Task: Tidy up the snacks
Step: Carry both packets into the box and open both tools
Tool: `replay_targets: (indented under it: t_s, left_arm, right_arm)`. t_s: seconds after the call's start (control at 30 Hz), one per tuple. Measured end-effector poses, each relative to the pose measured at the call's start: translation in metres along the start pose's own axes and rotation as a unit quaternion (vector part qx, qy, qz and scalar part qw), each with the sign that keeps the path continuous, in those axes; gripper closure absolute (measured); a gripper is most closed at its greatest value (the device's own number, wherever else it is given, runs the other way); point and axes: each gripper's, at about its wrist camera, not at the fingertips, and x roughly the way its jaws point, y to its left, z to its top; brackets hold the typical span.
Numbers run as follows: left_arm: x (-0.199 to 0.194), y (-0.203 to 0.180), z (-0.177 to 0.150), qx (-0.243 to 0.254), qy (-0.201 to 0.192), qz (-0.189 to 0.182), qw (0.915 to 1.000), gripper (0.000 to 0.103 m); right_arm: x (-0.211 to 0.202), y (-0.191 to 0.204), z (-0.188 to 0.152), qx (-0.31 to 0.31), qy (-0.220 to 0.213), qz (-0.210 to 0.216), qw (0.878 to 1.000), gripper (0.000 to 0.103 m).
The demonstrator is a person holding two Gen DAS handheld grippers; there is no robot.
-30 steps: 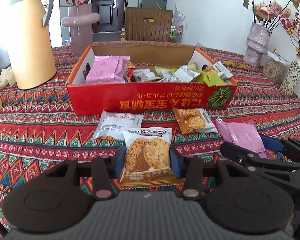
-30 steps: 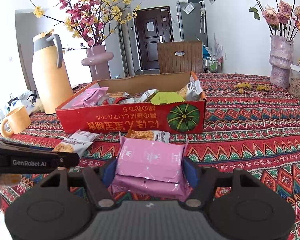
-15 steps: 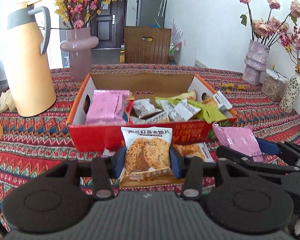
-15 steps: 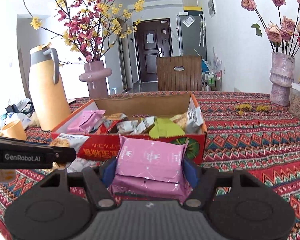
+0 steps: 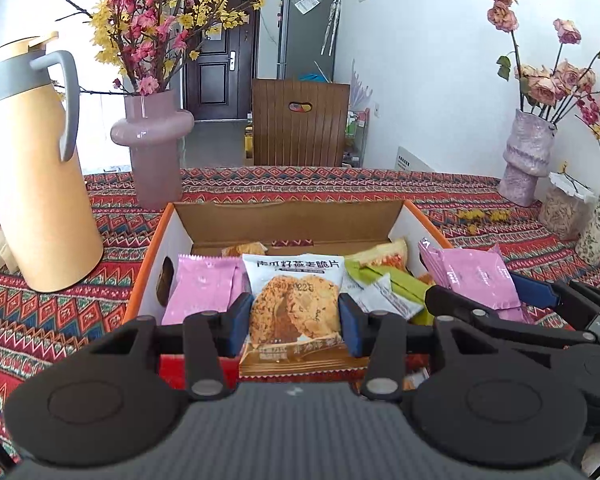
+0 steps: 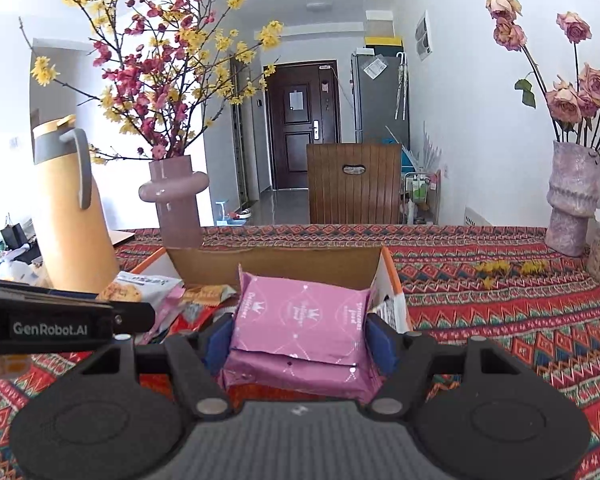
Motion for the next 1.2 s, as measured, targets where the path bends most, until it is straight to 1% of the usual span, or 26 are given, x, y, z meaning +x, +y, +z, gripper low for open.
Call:
replay_targets:
  t_s: [0.13,0.37,0.47,0.57,0.7,0.77,0.8,0.83,0.9,0.93,0.97,1.0,1.03,1.07,1.1,1.13,1.2]
  left_arm:
    - [0.017,0.001,0.01,-0.002,-0.006,0.004,1.0,0.056]
    - [0.047,0.007,0.02,-0.014,-0.02,0.017,0.9996,0.056]
    - [0.057,0.012,0.018,-0.017,-0.027,0.021,0.9993,0.056]
    - [0.063,0.016,0.014,-0.019,-0.033,0.022,0.9991,0.056]
    - [0.068,0.021,0.012,-0.022,-0.028,0.014,0.9993,0.056]
    - [0.067,0.023,0.011,-0.026,-0.031,0.011,0.9991,0.056]
    - [0.065,0.024,0.011,-0.029,-0.035,0.011,0.9989,0.056]
    - [0.063,0.025,0.011,-0.032,-0.039,0.012,0.9987,0.053]
    - [0.059,0.026,0.012,-0.036,-0.048,0.014,0.9981,0.04]
    - [0.057,0.027,0.012,-0.038,-0.054,0.018,0.9977,0.027]
    - [0.055,0.027,0.012,-0.04,-0.06,0.022,0.9972,0.019]
    - [0.053,0.028,0.012,-0.042,-0.064,0.024,0.9968,0.017]
    - [0.051,0.028,0.013,-0.043,-0.067,0.024,0.9965,0.014]
    - [0.05,0.029,0.013,-0.044,-0.07,0.024,0.9963,0.004]
    - [0.049,0.029,0.013,-0.046,-0.073,0.027,0.9959,0.0]
    - [0.049,0.03,0.012,-0.048,-0.077,0.032,0.9953,0.0]
    - [0.049,0.031,0.012,-0.049,-0.076,0.03,0.9955,0.0]
  right_arm:
    - [0.025,-0.001,0.011,-0.002,0.002,-0.005,1.0,0.035]
    - [0.057,-0.003,0.014,0.004,-0.002,-0.007,1.0,0.035]
    - [0.062,-0.005,0.008,0.005,-0.006,-0.008,1.0,0.035]
    - [0.071,-0.008,0.003,0.01,0.001,-0.006,1.0,0.034]
    - [0.073,-0.008,0.0,0.008,0.005,0.002,1.0,0.034]
    - [0.073,-0.008,-0.001,0.007,0.004,0.004,1.0,0.033]
    - [0.072,-0.008,-0.001,0.008,0.003,0.005,1.0,0.031]
    - [0.071,-0.009,-0.001,0.011,0.0,0.005,1.0,0.027]
    - [0.068,-0.012,-0.001,0.014,-0.004,0.002,1.0,0.021]
    - [0.067,-0.012,-0.001,0.017,-0.007,0.001,1.0,0.021]
    - [0.066,-0.013,-0.001,0.02,-0.009,0.001,1.0,0.021]
    - [0.065,-0.014,-0.001,0.022,-0.012,0.001,1.0,0.017]
    - [0.065,-0.014,0.0,0.023,-0.015,0.0,1.0,0.009]
    - [0.064,-0.015,0.0,0.024,-0.019,-0.002,1.0,0.005]
    - [0.063,-0.016,0.0,0.025,-0.022,-0.004,0.999,0.0]
    - [0.062,-0.016,0.0,0.026,-0.024,-0.004,0.999,0.0]
    - [0.06,-0.016,0.0,0.028,-0.029,-0.004,0.999,0.0]
